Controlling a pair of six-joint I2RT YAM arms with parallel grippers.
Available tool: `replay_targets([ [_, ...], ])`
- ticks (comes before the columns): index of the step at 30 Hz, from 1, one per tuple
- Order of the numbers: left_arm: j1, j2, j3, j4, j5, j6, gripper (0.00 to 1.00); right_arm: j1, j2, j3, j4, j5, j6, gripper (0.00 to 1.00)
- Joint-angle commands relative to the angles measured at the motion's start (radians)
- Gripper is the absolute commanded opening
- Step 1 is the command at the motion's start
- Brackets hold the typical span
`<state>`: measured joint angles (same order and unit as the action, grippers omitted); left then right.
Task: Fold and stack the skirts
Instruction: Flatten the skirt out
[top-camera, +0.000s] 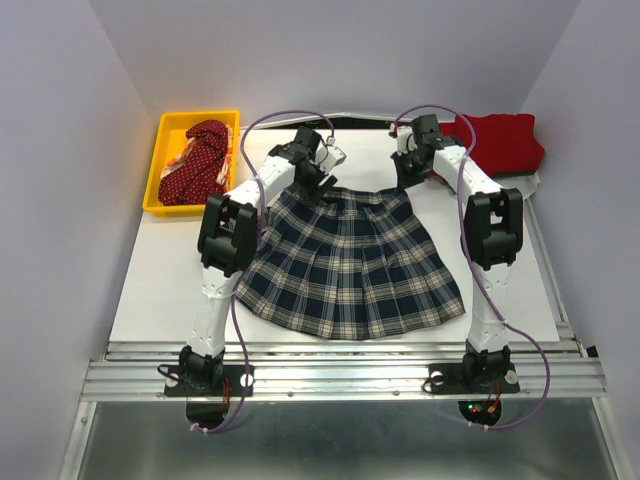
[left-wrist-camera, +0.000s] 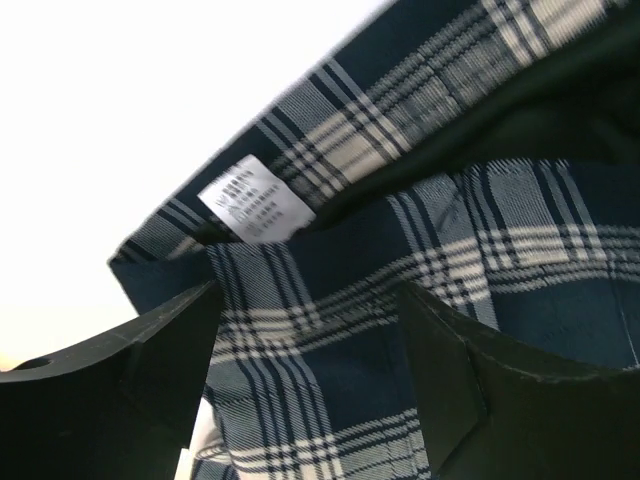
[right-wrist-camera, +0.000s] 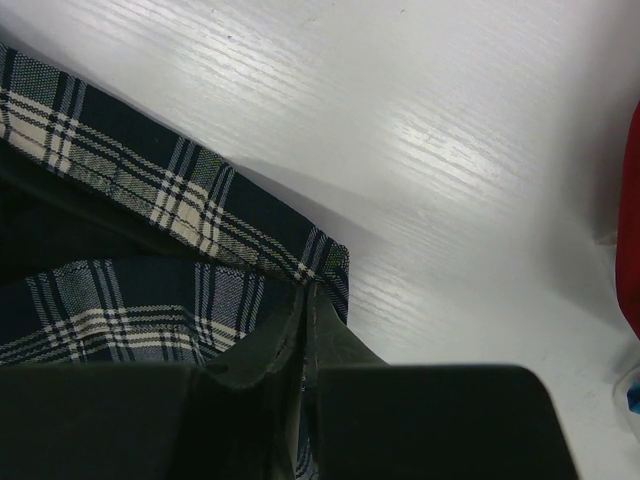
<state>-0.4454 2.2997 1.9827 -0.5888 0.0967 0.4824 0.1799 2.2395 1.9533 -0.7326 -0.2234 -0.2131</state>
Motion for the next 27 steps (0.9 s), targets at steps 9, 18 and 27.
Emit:
replay_targets([
  [9,0.001,0.018,0.087,0.015,0.021,-0.001,0.34,-0.002,0.035,-0.017,0.002,0.044,-0.003,0.04],
  [18,0.001,0.018,0.064,0.006,0.064,0.005,0.57,-0.002,0.038,-0.025,0.006,0.044,-0.002,0.01],
  [27,0.023,0.018,0.093,0.006,0.044,-0.025,0.00,-0.002,0.034,-0.036,0.013,0.047,-0.012,0.01],
])
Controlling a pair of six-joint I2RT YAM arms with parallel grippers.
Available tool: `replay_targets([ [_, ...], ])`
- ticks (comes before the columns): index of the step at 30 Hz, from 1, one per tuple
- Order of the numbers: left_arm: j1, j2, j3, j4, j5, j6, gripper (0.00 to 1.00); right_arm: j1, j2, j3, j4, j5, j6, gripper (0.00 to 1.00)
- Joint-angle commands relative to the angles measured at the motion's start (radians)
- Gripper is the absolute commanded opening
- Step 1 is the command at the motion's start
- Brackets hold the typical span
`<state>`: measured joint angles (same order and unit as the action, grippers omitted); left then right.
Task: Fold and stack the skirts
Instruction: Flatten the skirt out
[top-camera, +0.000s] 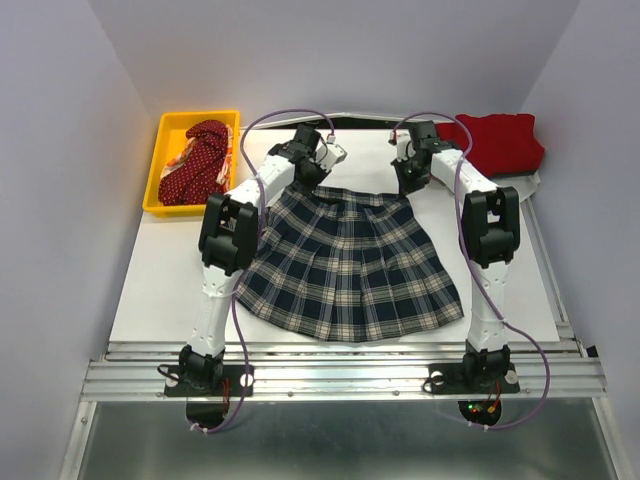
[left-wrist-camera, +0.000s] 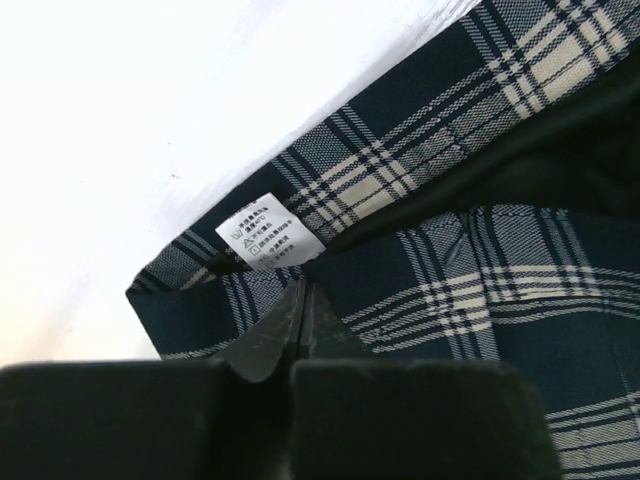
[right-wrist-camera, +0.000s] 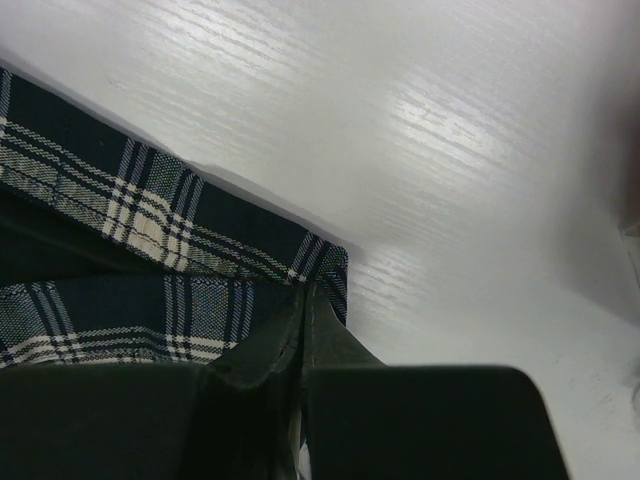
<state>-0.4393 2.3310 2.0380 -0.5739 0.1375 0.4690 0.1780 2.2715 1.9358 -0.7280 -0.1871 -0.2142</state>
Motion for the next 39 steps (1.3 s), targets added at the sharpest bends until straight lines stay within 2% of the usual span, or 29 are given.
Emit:
replay_targets([
  [1,0.017,-0.021,0.040,-0.014,0.005,-0.010,0.00,0.000,0.003,-0.020,0.009,0.012,-0.013,0.01],
  [12,0.112,-0.238,0.014,-0.015,0.020,-0.018,0.00,-0.009,0.008,-0.032,0.029,0.029,-0.025,0.01],
  [15,0.113,-0.234,0.033,-0.068,0.063,0.000,0.00,-0.009,0.006,-0.034,0.029,0.021,-0.022,0.01],
  [16,0.102,-0.231,0.028,-0.075,0.068,-0.001,0.26,-0.009,0.005,-0.034,0.030,0.020,-0.021,0.01],
  [17,0.091,-0.229,0.019,-0.079,0.070,0.000,0.40,-0.009,0.006,-0.034,0.032,0.018,-0.019,0.01],
  [18,0.082,-0.234,-0.020,-0.069,0.077,0.003,0.63,-0.009,0.006,-0.034,0.030,0.018,-0.017,0.01],
  [19,0.064,-0.239,-0.047,-0.055,0.079,0.005,0.64,-0.009,0.008,-0.034,0.030,0.018,-0.016,0.01],
  [23,0.033,-0.219,-0.125,-0.001,0.077,-0.019,0.66,-0.009,0.005,-0.034,0.029,0.014,-0.014,0.01],
  [29,0.027,-0.108,-0.107,0.002,0.063,-0.066,0.66,-0.009,0.008,-0.034,0.029,0.015,-0.020,0.01],
  [32,0.025,-0.072,-0.105,0.017,0.044,-0.075,0.63,-0.009,0.011,-0.038,0.029,0.020,-0.027,0.01],
  [37,0.025,-0.025,-0.094,0.032,-0.016,-0.089,0.44,-0.009,0.022,-0.049,0.029,0.026,-0.033,0.01],
  [38,0.025,-0.024,-0.102,0.035,-0.013,-0.092,0.32,-0.009,0.028,-0.057,0.029,0.031,-0.039,0.01],
  [39,0.025,-0.024,-0.102,0.037,-0.013,-0.092,0.32,-0.009,0.028,-0.057,0.029,0.031,-0.042,0.01],
])
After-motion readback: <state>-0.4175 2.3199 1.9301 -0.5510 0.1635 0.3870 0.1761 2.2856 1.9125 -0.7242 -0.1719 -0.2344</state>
